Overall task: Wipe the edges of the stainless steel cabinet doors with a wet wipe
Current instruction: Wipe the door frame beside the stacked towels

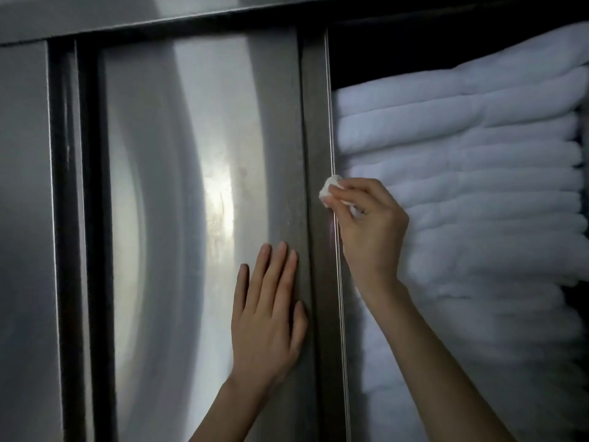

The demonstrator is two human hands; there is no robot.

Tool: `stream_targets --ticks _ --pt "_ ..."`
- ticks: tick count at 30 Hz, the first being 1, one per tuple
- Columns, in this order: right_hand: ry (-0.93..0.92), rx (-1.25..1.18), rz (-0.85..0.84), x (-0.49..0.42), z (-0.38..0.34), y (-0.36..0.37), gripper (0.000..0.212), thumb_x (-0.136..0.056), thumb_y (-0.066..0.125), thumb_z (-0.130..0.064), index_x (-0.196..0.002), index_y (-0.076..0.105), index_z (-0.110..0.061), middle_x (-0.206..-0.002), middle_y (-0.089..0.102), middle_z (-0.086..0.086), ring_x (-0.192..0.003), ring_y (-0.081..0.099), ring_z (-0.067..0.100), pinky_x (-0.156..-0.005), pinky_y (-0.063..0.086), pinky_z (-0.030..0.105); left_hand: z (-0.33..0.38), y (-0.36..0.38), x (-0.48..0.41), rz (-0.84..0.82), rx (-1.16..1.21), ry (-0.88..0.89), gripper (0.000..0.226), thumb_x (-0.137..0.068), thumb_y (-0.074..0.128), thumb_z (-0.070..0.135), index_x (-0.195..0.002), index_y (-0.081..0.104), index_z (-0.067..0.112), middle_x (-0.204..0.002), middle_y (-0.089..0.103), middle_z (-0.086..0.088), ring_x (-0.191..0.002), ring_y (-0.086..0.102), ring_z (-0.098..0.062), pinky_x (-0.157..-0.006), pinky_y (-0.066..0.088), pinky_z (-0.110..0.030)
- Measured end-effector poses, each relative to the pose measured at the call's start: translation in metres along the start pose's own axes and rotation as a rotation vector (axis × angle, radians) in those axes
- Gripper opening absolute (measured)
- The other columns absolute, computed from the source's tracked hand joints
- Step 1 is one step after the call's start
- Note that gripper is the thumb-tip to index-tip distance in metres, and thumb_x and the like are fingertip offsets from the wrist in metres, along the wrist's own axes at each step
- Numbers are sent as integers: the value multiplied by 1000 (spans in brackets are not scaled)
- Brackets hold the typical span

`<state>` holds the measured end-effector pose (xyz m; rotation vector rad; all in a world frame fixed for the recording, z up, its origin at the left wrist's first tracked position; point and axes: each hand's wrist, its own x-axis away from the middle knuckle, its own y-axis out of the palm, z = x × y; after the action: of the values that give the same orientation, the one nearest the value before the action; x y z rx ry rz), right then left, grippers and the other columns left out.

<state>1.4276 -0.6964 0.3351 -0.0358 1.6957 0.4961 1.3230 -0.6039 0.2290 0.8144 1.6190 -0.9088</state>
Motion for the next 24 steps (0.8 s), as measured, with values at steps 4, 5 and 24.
stream_targets --ticks 4,5,24 --pt "-88 128 -53 27 0 -10 18 -81 65 4 -98 72 2 -105 69 14 -98 65 18 -92 50 23 1 -4 -20 66 27 1 55 -91 38 21 -144 43 6 -156 32 -7 -148 22 -23 -120 16 -46" --pt "-115 150 -58 31 0 -12 19 -81 64 3 -98 72 2 -105 69 13 -99 64 17 -93 49 22 1 -5 -31 77 18 -4 56 -91 38 22 -146 40 7 -157 29 -6 -149 19 -22 -121 12 -44" --pt "-293 368 -181 -125 -20 30 15 -84 59 0 -79 73 1 -88 72 14 -85 66 31 -79 49 39 -4 4 -74 47 -92 9 58 -94 35 26 -150 31 11 -159 26 -3 -149 18 -23 -117 21 -50"
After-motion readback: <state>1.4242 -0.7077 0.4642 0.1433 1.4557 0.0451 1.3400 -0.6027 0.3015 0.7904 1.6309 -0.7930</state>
